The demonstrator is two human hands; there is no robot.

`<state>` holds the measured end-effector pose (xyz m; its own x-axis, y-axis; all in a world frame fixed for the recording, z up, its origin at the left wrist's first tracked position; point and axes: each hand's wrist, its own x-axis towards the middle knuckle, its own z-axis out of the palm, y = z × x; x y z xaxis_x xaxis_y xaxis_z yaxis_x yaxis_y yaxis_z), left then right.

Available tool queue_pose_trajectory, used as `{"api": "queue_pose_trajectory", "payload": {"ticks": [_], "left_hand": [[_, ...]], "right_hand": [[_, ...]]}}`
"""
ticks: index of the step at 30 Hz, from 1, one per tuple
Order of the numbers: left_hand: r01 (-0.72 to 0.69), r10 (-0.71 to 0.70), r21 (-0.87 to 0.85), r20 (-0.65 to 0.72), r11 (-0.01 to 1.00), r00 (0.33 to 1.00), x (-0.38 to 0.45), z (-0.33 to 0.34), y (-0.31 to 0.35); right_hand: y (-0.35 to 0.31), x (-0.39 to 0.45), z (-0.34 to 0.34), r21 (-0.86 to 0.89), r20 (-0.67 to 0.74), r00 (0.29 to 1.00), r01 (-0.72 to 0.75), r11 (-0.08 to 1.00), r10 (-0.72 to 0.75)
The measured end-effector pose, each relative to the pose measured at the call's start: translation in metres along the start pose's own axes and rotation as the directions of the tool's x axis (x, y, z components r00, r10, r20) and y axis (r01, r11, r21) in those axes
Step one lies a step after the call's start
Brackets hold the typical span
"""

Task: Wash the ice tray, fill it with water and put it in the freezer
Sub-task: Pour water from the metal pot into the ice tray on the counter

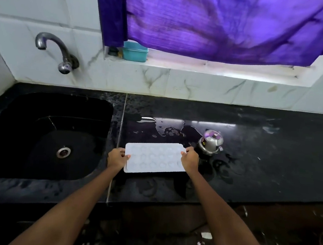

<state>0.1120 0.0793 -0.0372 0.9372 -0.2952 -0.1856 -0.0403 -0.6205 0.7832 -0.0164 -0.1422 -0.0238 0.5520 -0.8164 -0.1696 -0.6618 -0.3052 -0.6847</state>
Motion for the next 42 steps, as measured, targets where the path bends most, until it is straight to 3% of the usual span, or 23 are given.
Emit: {"api": "queue_pose_trajectory", "payload": {"ticks": [11, 16, 20, 23, 28, 39, 42], "left_hand": [[-0.005, 0.000, 0.121, 0.042, 0.993, 0.999, -0.007, -0.004, 0.003], [0.080, -0.076, 0.042, -0.087, 0.996, 0.993, 0.000, -0.004, 0.011], [0.055, -0.047, 0.049, -0.163, 0.997, 0.985, -0.003, 0.000, 0.010], [0.060, -0.051, 0.047, -0.179, 0.997, 0.983, -0.005, 0.000, 0.011], [0.062, -0.050, 0.059, -0.189, 0.996, 0.981, -0.003, -0.003, 0.016], [0.114, -0.088, 0.081, -0.271, 0.990, 0.959, -0.018, 0.013, 0.016], [0.136, -0.101, 0.107, -0.288, 0.985, 0.952, -0.024, 0.018, 0.018]], "right_hand": [[0.008, -0.002, -0.005, -0.055, 0.065, 0.997, 0.037, 0.998, -0.033], [0.006, -0.004, -0.022, 0.018, -0.035, 0.995, 0.097, 0.995, -0.096], [0.011, -0.014, -0.039, 0.041, -0.164, 0.975, 0.159, 0.986, -0.151], [0.024, -0.019, -0.050, 0.107, -0.262, 0.963, 0.095, 0.990, -0.064], [0.034, -0.010, -0.073, 0.363, -0.392, 0.901, -0.033, 0.931, 0.185], [0.040, 0.044, -0.082, 0.439, -0.200, 0.944, -0.152, 0.885, 0.261], [0.045, 0.045, -0.078, 0.549, -0.175, 0.946, -0.136, 0.825, 0.272]]}}
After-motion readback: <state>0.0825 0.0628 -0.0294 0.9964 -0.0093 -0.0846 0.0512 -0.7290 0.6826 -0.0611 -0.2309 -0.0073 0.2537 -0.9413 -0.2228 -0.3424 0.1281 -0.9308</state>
